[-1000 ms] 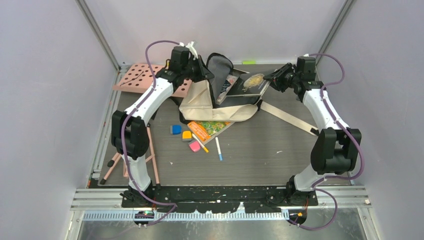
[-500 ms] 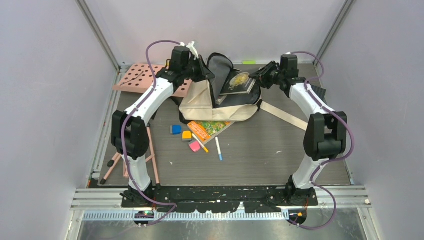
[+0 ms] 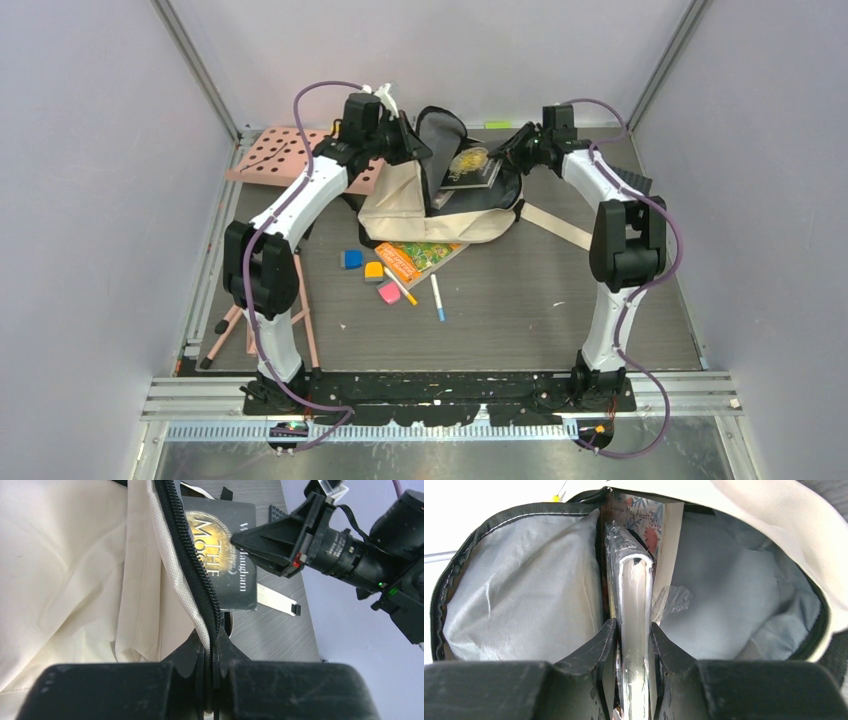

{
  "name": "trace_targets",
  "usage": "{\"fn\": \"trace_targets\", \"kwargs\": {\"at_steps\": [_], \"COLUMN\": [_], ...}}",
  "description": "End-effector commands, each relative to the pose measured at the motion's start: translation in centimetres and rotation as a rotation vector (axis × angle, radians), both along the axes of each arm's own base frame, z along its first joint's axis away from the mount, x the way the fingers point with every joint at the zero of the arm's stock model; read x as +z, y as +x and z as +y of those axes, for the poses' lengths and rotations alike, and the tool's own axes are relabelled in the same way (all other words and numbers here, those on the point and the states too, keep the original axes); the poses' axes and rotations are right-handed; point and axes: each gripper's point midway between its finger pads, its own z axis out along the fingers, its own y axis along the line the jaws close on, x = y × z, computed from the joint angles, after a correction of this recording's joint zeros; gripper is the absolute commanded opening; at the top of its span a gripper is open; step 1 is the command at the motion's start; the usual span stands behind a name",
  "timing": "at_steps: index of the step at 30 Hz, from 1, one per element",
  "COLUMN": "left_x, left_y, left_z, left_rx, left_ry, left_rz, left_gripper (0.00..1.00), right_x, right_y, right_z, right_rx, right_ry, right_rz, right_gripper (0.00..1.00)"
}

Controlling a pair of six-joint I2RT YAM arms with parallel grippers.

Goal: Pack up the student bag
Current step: Place the book in the student bag.

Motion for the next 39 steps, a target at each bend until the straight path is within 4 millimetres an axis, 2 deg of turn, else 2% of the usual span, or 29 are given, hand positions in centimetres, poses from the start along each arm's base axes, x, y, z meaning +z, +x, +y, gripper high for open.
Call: {"fn": "trace_targets", "kwargs": {"at_steps": [1,7,11,15,18,23,26,34,39], "left_x": [4.8,3.9,3.2,2.5,2.4,2.0,1.5,-0.7,-1.1], "left_y": [-0.6,-0.5,-0.3,-0.1,0.0,0.2,0.5,0.9,0.9], "left_z": [-1.3,-2.3,-2.7,-2.9,-2.7,-2.4,-1.7,0.3,1.1], "left_rx": [-0.057,-0.082,-0.091,-0.093,-0.085,-0.067,-0.035,0.06,0.082], "left_ry": [-0.092,-0.11,-0.11,-0.105,-0.096,-0.077,-0.042,0.056,0.095], "left_rz": [-0.113,-0.094,-0.077,-0.06,-0.063,-0.058,-0.052,0.001,0.001], "left_gripper": [0.0,0.0,0.0,0.0,0.0,0.0,0.0,0.0,0.02], "right_x": [-5.7,-8.7,-10.4,-11.0,-11.1,-10.1,-9.1,-3.4,-1.3], "right_y": [-0.7,0.1,0.4,1.1,1.4,1.5,1.6,2.1,1.5], "right_z": [0.7,4.7,6.7,7.8,7.6,6.8,6.0,4.0,3.0], "right_rx": [0.029,0.049,0.067,0.112,0.113,0.138,0.145,0.169,0.18], "right_ry": [-0.149,-0.094,-0.096,-0.134,-0.164,-0.228,-0.281,-0.404,-0.45], "right_rz": [0.129,0.186,0.191,0.178,0.167,0.118,0.084,-0.07,-0.119], "right_gripper": [0.03,0.1,0.18,0.31,0.39,0.51,0.54,0.61,0.61]}}
